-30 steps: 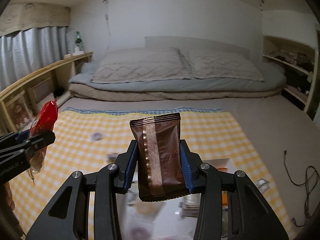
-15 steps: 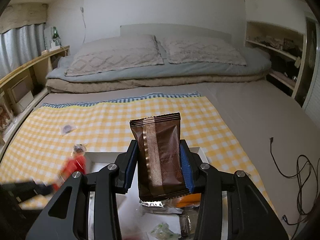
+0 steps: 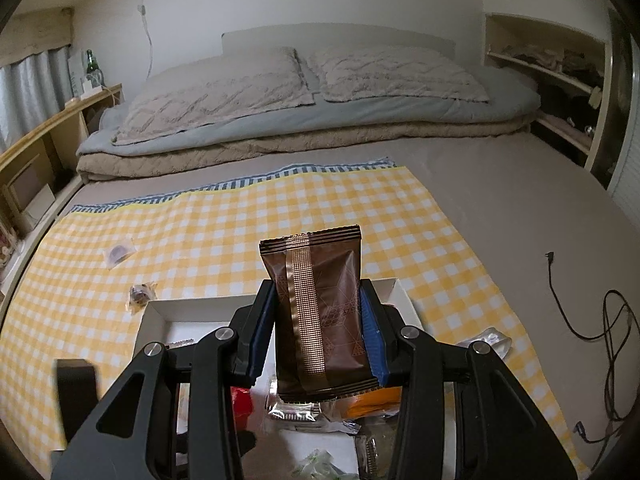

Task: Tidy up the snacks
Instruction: 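Lift and carry the bread packet and chocolate bar with both tools over the tray, then open both tools to drop the bread packet and chocolate bar into the tray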

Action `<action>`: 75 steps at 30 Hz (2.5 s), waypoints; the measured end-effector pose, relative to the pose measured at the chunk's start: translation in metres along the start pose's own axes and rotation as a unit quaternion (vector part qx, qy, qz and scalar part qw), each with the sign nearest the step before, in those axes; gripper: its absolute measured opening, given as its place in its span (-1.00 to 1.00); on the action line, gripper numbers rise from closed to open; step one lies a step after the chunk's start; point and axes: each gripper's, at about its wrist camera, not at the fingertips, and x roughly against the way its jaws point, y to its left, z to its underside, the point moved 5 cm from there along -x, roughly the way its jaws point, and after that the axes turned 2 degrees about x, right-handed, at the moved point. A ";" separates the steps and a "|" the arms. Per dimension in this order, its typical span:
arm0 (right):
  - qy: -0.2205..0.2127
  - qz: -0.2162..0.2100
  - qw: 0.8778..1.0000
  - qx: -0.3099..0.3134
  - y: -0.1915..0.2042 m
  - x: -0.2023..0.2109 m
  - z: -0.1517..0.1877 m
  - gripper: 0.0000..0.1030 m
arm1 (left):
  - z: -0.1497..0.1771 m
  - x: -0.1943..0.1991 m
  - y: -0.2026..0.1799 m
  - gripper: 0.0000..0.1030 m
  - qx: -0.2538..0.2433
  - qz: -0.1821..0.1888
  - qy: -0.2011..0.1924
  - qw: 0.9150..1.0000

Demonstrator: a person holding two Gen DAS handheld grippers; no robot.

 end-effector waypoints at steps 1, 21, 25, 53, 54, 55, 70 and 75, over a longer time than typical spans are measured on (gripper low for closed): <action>0.003 -0.004 1.000 0.001 0.002 -0.001 0.001 -0.20 | -0.005 -0.007 0.002 -0.28 0.004 -0.002 -0.001 1.000; 0.091 -0.056 0.993 -0.050 0.028 -0.072 0.013 -0.20 | -0.017 0.017 -0.009 0.38 -0.096 -0.036 -0.001 0.995; 0.099 -0.080 0.990 -0.055 0.037 -0.078 0.013 -0.20 | -0.015 0.030 -0.008 0.37 -0.123 -0.049 -0.008 0.991; 0.256 -0.055 0.965 -0.026 0.047 -0.105 0.063 -0.29 | 0.001 0.114 0.000 0.37 -0.167 -0.055 -0.059 0.983; 0.263 -0.057 0.962 -0.038 0.046 -0.107 0.066 -0.29 | 0.001 0.116 0.001 0.37 -0.166 -0.054 -0.060 0.983; 0.265 -0.062 0.961 -0.050 0.046 -0.110 0.068 -0.29 | 0.000 0.116 0.001 0.37 -0.165 -0.054 -0.060 0.983; 0.236 -0.155 0.958 -0.043 0.098 -0.108 0.051 -0.41 | -0.007 0.130 0.020 0.37 -0.145 -0.055 -0.069 0.985; 0.220 -0.129 0.967 -0.018 0.099 -0.097 0.048 -0.41 | -0.004 0.133 0.017 0.37 -0.152 -0.055 -0.073 0.984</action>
